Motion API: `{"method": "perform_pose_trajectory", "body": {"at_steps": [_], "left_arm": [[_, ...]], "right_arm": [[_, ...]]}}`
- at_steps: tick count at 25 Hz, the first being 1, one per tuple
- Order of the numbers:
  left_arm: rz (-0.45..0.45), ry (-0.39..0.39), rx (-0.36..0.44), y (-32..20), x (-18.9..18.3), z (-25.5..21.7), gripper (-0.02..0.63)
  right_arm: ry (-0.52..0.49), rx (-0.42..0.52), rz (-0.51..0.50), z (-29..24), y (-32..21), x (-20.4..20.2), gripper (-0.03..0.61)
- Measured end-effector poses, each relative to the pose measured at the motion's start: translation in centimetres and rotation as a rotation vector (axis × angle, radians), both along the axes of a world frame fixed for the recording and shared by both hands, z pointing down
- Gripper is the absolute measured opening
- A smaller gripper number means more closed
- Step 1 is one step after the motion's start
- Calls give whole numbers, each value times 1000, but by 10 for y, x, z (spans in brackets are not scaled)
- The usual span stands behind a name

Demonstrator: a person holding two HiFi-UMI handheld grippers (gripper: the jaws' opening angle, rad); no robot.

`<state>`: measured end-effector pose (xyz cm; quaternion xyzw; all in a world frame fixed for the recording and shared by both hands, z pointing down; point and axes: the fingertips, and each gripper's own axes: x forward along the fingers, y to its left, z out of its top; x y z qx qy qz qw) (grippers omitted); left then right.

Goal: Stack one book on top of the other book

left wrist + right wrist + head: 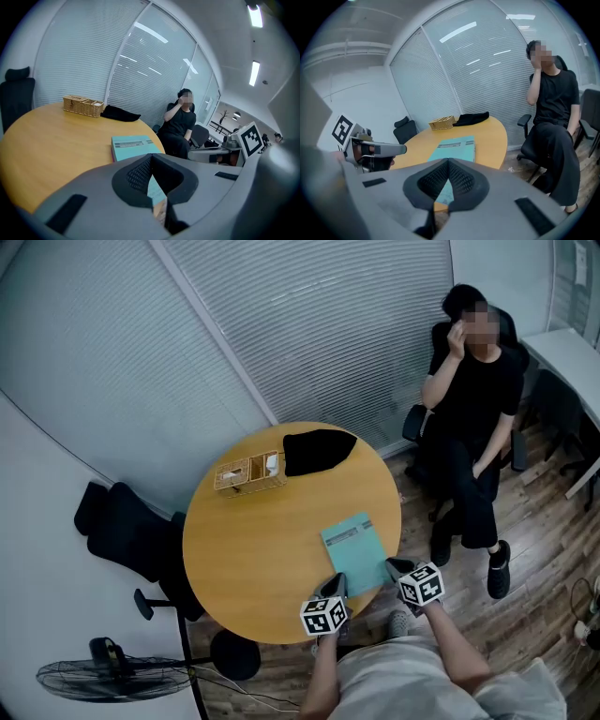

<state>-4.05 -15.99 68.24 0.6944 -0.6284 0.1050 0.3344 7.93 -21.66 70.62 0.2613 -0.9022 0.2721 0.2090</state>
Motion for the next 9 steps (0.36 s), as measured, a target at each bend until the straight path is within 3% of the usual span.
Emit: {"method": "perform_pose_trajectory", "body": {"at_steps": [9], "left_arm": [[18,-17,32,-13,-9,-5,26]], "right_arm": [[-18,37,3,-10,-18,-10,21]]}}
